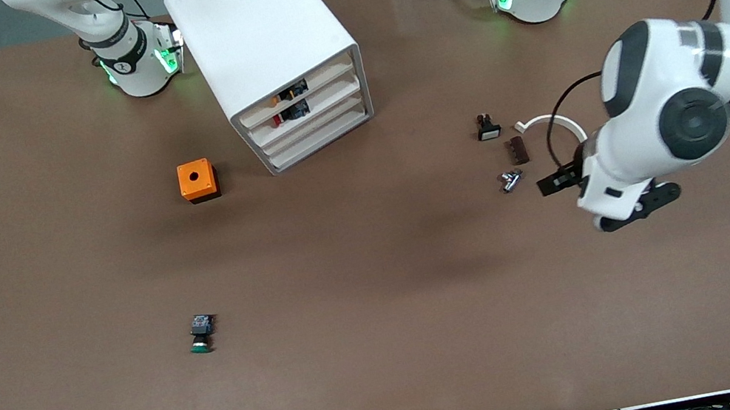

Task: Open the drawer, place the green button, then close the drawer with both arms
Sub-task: 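Reach the left gripper to the cabinet's lower drawer front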

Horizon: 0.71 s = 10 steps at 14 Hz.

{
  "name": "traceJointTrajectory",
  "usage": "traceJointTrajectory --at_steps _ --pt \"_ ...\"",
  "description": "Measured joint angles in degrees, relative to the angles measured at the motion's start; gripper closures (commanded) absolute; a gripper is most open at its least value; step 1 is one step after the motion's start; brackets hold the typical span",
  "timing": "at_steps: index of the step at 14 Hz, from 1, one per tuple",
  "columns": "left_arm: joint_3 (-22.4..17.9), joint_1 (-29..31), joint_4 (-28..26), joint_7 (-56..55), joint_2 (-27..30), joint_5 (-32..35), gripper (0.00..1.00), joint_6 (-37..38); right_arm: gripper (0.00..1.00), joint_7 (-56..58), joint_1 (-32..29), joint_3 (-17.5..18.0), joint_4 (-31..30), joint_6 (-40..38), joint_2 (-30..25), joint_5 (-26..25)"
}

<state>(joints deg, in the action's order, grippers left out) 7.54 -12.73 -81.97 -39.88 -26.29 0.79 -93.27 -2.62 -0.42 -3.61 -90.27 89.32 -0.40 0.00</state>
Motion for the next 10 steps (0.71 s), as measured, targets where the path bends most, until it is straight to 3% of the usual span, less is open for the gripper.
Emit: traceJointTrajectory --at_steps 6,10 --pt "0.16 -8.82 2.97 -24.44 -8.49 -0.22 0.0 -2.45 0.0 0.0 -0.02 -0.02 -0.01 -0.09 0.0 0.0" --pt "0.18 -13.09 3.26 -40.52 -11.35 -5.78 0.0 -3.34 0.0 0.0 -0.02 -0.02 -0.01 -0.59 0.0 0.0"
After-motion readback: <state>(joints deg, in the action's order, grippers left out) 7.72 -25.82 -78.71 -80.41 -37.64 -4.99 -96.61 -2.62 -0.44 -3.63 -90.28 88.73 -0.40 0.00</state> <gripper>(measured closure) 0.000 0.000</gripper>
